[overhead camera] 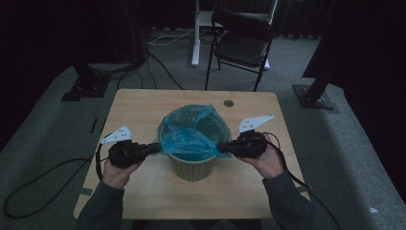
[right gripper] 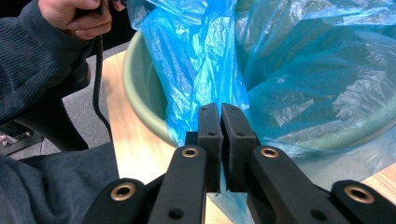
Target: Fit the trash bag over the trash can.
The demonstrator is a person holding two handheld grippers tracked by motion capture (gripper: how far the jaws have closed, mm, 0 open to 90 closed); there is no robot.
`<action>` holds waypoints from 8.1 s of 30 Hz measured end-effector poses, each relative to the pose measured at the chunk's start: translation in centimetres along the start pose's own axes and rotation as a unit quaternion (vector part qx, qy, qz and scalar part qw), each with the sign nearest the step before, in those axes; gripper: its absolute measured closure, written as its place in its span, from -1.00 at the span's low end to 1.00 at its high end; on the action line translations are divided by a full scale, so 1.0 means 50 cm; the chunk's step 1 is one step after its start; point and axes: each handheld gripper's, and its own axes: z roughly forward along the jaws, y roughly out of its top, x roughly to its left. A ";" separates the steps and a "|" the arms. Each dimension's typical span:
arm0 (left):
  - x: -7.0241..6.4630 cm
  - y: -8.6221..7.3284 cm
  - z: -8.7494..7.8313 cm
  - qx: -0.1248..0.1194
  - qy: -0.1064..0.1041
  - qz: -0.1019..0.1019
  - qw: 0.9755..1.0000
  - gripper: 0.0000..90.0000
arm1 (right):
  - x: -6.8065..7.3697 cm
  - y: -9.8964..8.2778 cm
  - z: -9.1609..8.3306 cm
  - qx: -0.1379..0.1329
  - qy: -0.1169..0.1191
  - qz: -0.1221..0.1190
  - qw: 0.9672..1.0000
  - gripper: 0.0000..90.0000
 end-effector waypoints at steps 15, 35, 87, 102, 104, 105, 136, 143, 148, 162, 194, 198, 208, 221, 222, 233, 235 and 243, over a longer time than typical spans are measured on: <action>-0.010 -0.024 0.013 0.012 -0.019 0.008 1.000 0.96 | 0.001 -0.043 -0.010 0.010 0.009 0.007 1.000 0.98; -0.044 -0.048 0.060 0.062 -0.033 0.043 0.997 0.97 | 0.018 -0.051 0.018 0.039 0.034 -0.008 0.999 0.98; 0.024 -0.105 -0.025 0.038 0.019 -0.014 0.999 0.33 | -0.032 -0.091 -0.047 -0.010 -0.035 0.042 0.998 0.55; 0.065 -0.139 -0.039 0.031 0.059 -0.065 0.996 0.34 | -0.036 -0.059 -0.048 -0.028 -0.061 0.032 0.997 0.53; 0.064 -0.133 -0.044 0.022 0.064 -0.063 0.996 0.34 | -0.036 -0.058 -0.047 -0.030 -0.063 0.032 0.997 0.53; 0.064 -0.133 -0.044 0.022 0.064 -0.063 0.996 0.34 | -0.036 -0.058 -0.047 -0.030 -0.063 0.032 0.997 0.53; 0.092 0.068 0.060 -0.030 0.086 -0.040 0.995 0.48 | -0.124 0.003 0.002 -0.082 -0.118 0.081 0.986 0.81; 0.103 0.074 0.078 -0.028 0.084 -0.049 0.995 0.54 | -0.142 0.018 0.019 -0.078 -0.124 0.086 0.985 0.70; 0.105 0.078 0.089 -0.025 0.084 -0.046 0.995 0.62 | -0.154 0.018 0.027 -0.075 -0.114 0.095 0.986 0.71; 0.119 0.086 0.089 -0.046 0.102 -0.058 0.992 0.88 | -0.171 0.020 0.019 -0.076 -0.117 0.111 0.984 0.99; 0.153 0.058 0.088 -0.030 0.102 -0.091 0.990 0.50 | -0.125 -0.037 -0.003 -0.015 -0.163 0.082 0.983 0.52; 0.155 0.059 0.072 -0.029 0.100 -0.080 0.991 0.40 | -0.112 -0.051 -0.013 -0.022 -0.149 0.061 0.987 0.42; 0.143 0.084 0.043 -0.042 0.089 -0.059 0.993 0.34 | -0.090 -0.071 -0.015 -0.031 -0.146 0.053 0.987 0.33; 0.108 0.132 0.048 -0.036 0.067 -0.017 0.997 0.32 | -0.085 -0.084 -0.003 -0.029 -0.139 0.053 0.988 0.31; 0.108 0.132 0.048 -0.036 0.067 -0.017 0.997 0.32 | -0.084 -0.085 -0.003 -0.029 -0.139 0.053 0.988 0.32; 0.082 0.164 0.070 -0.027 0.038 0.008 0.999 0.31 | -0.082 -0.086 0.004 -0.024 -0.137 0.048 0.989 0.32; 0.080 0.165 0.073 -0.026 0.036 0.011 0.999 0.30 | -0.083 -0.087 0.005 -0.024 -0.137 0.049 0.989 0.32; 0.064 0.183 0.100 -0.011 0.022 0.023 0.999 0.30 | -0.083 -0.091 0.008 -0.018 -0.138 0.041 0.989 0.35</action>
